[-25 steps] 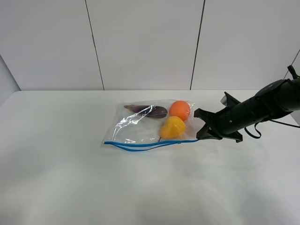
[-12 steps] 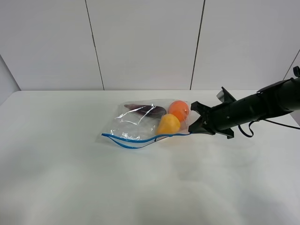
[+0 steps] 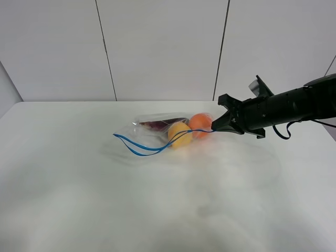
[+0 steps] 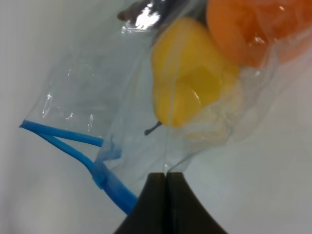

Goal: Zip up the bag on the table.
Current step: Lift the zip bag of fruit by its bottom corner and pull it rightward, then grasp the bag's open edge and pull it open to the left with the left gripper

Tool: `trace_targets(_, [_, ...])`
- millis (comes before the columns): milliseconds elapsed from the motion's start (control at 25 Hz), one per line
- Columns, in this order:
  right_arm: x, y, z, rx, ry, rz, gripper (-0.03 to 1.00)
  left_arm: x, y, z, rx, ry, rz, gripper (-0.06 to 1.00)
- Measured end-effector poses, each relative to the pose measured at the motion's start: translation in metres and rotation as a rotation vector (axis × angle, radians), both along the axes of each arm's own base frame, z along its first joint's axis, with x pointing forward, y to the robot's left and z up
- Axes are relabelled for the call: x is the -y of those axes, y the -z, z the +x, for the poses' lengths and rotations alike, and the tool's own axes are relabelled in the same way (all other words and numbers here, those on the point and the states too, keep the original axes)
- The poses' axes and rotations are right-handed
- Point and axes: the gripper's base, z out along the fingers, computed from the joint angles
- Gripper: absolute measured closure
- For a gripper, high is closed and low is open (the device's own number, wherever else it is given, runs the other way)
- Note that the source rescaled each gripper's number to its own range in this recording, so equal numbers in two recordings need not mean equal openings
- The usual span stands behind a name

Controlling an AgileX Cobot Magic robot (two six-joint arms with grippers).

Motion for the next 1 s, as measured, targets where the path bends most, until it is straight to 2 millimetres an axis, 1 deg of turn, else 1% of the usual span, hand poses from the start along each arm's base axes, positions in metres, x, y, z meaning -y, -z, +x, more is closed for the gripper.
trace_targets(160, [-0.001,-0.007,-0.003,0.016,-0.015,0.006,0.97,0.000,0.000,0.000,0.000,0.000,0.000,-0.06])
trace_targets(440, [-0.001,-0.007,-0.003,0.019,-0.025,-0.004,0.97,0.000,0.000,0.000,0.002,0.001,-0.002,-0.06])
trace_targets(560, [0.000,-0.007,-0.003,0.019,-0.026,-0.006,0.97,0.001,-0.009,-0.001,0.057,0.007,-0.019,-0.06])
trace_targets(640, [0.000,-0.006,-0.003,0.019,-0.029,-0.010,0.97,0.002,-0.019,0.000,0.101,0.012,-0.036,-0.06])
trace_targets(720, [0.000,-0.006,-0.004,0.019,-0.031,-0.012,0.97,0.002,-0.032,0.009,0.107,0.009,-0.041,-0.06])
trace_targets(840, [0.000,-0.006,-0.004,0.020,-0.034,-0.016,0.97,0.002,-0.054,0.031,0.096,0.011,-0.023,-0.06])
trace_targets(920, [0.000,-0.006,-0.004,0.020,-0.035,-0.017,0.97,0.002,-0.071,0.051,0.089,0.015,-0.007,-0.06])
trace_targets(1000, [0.000,-0.006,-0.004,0.020,-0.039,-0.022,0.97,0.004,-0.082,0.074,0.060,0.030,0.006,-0.06])
